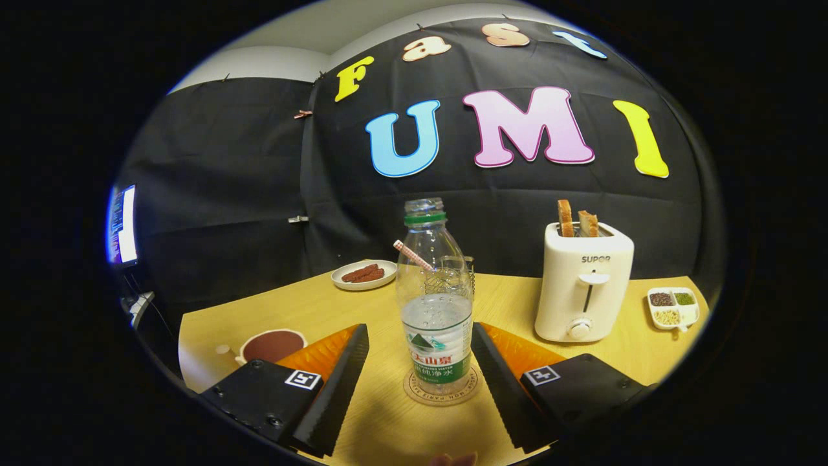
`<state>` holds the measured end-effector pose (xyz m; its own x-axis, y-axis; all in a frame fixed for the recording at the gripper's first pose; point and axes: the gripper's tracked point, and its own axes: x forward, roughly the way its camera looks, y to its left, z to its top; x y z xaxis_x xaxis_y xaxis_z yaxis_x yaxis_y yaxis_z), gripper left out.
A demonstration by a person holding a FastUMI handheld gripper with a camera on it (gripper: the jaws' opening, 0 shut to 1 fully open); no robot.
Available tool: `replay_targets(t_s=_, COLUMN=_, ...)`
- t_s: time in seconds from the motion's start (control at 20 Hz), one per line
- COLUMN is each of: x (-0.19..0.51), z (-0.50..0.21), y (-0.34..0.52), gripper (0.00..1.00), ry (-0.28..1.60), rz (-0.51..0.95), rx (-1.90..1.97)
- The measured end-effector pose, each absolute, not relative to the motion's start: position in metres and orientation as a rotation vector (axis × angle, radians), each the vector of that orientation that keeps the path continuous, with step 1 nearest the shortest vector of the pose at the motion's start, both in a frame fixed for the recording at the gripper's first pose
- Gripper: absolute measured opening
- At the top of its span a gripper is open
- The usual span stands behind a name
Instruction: Take the bottle from table, then pour the juice into the cup, finally place the bottle on the coaster
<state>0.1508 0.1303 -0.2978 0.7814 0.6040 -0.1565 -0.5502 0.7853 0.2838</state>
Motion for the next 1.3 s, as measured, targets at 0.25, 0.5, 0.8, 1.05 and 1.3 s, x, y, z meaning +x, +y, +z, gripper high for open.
replay_targets(t_s=0.25, x=0.11, z=-0.242, y=0.096, gripper=0.97, ry=0.233, rz=0.626, rx=0.197)
replay_targets(t_s=0.5, x=0.085, z=-0.176, y=0.058, gripper=0.97, ry=0.189, rz=0.59, rx=0.132)
replay_targets(t_s=0.8, x=0.075, z=-0.104, y=0.004, gripper=0.98, ry=0.119, rz=0.463, rx=0.079)
replay_targets(t_s=1.05, x=0.079, z=-0.056, y=-0.037, gripper=0.98, ry=0.092, rz=0.361, rx=0.005)
replay_targets(t_s=1.3, x=0.068, z=-0.043, y=-0.056, gripper=0.98, ry=0.12, rz=0.255, rx=0.009)
